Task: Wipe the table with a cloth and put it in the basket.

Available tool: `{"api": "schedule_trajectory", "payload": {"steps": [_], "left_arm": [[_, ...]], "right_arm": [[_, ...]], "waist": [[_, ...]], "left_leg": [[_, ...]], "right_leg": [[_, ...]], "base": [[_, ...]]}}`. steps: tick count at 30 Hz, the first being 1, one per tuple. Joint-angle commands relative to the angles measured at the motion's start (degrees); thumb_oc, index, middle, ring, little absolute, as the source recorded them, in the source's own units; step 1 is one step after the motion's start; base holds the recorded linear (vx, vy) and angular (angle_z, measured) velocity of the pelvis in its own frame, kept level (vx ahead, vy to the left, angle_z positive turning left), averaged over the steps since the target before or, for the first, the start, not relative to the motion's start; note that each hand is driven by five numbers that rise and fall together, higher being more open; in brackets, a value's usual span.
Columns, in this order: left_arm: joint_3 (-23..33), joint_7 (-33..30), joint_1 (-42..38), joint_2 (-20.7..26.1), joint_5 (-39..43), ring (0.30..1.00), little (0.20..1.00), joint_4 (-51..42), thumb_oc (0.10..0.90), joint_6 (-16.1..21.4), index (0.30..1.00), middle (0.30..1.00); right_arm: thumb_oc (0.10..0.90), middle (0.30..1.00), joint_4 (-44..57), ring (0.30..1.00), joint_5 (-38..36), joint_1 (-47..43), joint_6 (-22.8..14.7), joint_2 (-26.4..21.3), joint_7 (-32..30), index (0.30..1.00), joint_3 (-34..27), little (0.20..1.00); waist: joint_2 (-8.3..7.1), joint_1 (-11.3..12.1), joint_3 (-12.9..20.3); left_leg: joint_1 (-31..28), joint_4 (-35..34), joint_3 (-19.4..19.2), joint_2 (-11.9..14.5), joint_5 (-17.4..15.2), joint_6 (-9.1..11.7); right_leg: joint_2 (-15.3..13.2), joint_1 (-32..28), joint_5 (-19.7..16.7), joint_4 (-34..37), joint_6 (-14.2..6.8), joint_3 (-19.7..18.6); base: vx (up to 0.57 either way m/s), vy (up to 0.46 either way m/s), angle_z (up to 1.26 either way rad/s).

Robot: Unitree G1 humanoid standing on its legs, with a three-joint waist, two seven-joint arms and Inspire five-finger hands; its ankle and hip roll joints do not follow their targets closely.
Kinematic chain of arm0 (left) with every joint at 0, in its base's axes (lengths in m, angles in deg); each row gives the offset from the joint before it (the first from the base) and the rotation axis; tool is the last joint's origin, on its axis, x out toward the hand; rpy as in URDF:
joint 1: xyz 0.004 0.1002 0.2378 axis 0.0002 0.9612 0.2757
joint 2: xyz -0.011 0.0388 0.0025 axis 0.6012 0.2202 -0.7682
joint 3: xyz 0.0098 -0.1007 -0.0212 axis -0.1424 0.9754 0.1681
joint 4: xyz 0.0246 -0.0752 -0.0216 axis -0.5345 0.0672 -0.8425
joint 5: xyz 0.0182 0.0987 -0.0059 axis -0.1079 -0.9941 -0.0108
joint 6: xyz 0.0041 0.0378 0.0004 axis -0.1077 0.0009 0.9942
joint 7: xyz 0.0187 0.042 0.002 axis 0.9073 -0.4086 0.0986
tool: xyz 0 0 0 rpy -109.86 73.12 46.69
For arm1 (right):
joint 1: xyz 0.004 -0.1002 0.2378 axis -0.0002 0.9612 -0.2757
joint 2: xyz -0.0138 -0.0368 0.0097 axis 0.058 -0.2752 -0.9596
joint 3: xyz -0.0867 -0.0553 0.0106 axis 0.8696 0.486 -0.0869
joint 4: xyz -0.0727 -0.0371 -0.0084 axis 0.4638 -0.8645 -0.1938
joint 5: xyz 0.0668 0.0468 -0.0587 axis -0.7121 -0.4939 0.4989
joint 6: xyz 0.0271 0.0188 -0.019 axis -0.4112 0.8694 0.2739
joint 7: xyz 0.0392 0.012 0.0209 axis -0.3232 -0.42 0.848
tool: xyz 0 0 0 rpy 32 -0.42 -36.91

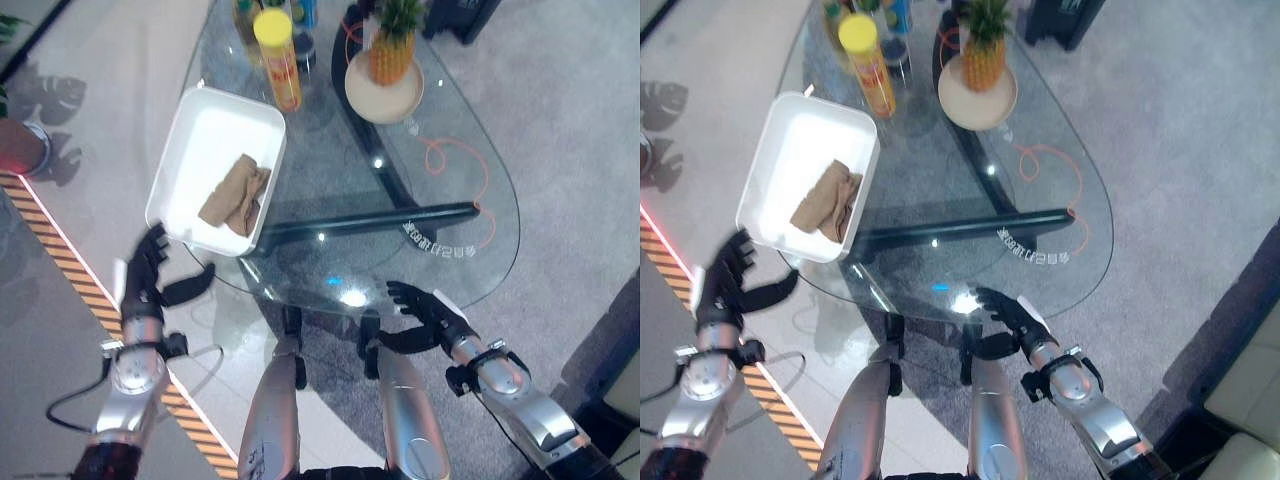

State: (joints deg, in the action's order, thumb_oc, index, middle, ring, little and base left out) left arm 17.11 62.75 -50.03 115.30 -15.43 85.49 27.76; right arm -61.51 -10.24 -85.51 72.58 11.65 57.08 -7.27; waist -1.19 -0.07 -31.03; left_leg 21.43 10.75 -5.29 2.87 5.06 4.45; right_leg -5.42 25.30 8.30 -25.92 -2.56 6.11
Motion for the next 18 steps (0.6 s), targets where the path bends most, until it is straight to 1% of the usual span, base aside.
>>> {"api": "schedule_trajectory", "payload": {"steps": [1,4,7,9,11,13,14,16,18], "left_arm": [[-0.63,3.86,0.90,1.09,2.03,0.900,0.900,0.11,0.800,1.40,0.900,0.900],[-3.05,6.94,3.24,-0.08,4.55,0.900,0.900,2.43,0.800,0.34,0.900,0.900],[-6.29,9.89,5.64,-2.33,4.50,0.900,0.900,5.91,0.800,-0.61,0.900,0.900],[-8.20,11.40,6.62,-3.94,5.07,0.900,0.900,8.85,0.800,-3.86,0.900,0.900],[-8.80,12.35,6.90,-5.90,5.84,0.900,0.900,12.45,0.800,-5.14,0.900,0.900],[-10.09,12.20,6.81,-7.47,5.17,0.900,0.900,16.62,0.800,-5.20,0.900,0.900],[-10.50,12.07,6.65,-8.31,4.36,0.900,0.900,18.70,0.800,-5.37,0.900,0.900],[-11.47,11.10,5.52,-9.85,3.92,0.900,0.900,23.81,0.800,-7.60,0.900,0.900],[-11.34,10.20,4.32,-11.82,3.94,0.900,0.900,29.80,0.800,-7.97,0.900,0.900]], "right_arm": [[0.800,0.900,-0.24,0.900,0.55,0.75,-5.02,1.39,-0.50,0.900,-0.19,0.900],[0.800,0.900,-4.13,0.900,4.43,1.44,-6.09,1.94,-2.35,0.900,0.29,0.900],[0.800,0.900,-9.41,0.900,7.03,2.36,-6.04,2.68,-3.27,0.900,0.72,0.900],[0.800,0.900,-14.74,0.900,6.49,2.91,-6.02,3.65,-3.58,0.900,0.89,0.900],[0.800,0.900,-19.00,0.900,6.68,3.05,-5.47,4.94,-3.76,0.900,1.30,0.900],[0.800,0.900,-24.74,0.900,5.02,2.82,-3.81,6.86,-4.77,0.900,2.15,0.900],[0.800,0.900,-27.42,0.900,5.75,2.59,-3.59,7.75,-5.21,0.900,2.31,0.900],[0.800,0.900,-32.99,0.900,6.03,1.55,-2.75,9.47,-6.27,0.900,3.04,0.900],[0.800,0.900,-37.81,0.900,5.94,0.89,-2.15,11.48,-6.73,0.900,3.34,0.900]], "waist": [[0.08,-0.13,2.11],[0.28,-0.01,3.76],[0.10,0.30,6.68],[-0.15,0.54,9.11],[-0.34,0.68,10.73],[-0.63,0.87,12.63],[-0.71,0.96,13.46],[-0.89,1.11,15.25],[-0.97,1.07,16.94]], "left_leg": [[-4.05,6.80,0.44,-5.86,-9.29,-1.67],[-6.45,5.21,0.80,-5.75,-9.13,-1.38],[-9.00,3.00,1.28,-5.65,-8.61,-1.03],[-11.12,1.38,1.57,-5.43,-8.29,-0.72],[-13.01,-0.11,1.84,-5.12,-7.99,-0.54],[-14.74,-1.54,2.22,-4.63,-7.71,-0.34],[-15.40,-2.02,2.43,-4.38,-7.61,-0.33],[-16.48,-2.88,2.78,-3.97,-7.38,-0.37],[-17.72,-3.95,2.99,-3.58,-7.12,-0.41]], "right_leg": [[2.68,-8.01,-1.70,8.21,-0.27,2.81],[2.51,-10.97,-1.89,10.19,-0.20,3.39],[2.49,-14.54,-2.56,13.18,-0.24,3.84],[2.70,-17.62,-2.76,15.40,-0.29,4.18],[2.81,-19.83,-2.96,16.99,-0.39,4.48],[2.85,-21.73,-3.22,18.37,-0.48,4.77],[2.84,-22.38,-3.38,18.78,-0.53,4.83],[2.85,-23.60,-3.84,19.77,-0.71,4.93],[2.99,-24.68,-4.15,20.56,-0.81,4.81]], "base": [[0.05,-0.201,0.07],[0.05,-0.138,0.05],[0.08,-0.142,0.09],[0.11,-0.133,0.04],[0.10,-0.108,0.04],[0.08,-0.099,0.04],[0.05,-0.085,0.13],[0.05,-0.075,0.18],[0.05,-0.051,0.11]]}}
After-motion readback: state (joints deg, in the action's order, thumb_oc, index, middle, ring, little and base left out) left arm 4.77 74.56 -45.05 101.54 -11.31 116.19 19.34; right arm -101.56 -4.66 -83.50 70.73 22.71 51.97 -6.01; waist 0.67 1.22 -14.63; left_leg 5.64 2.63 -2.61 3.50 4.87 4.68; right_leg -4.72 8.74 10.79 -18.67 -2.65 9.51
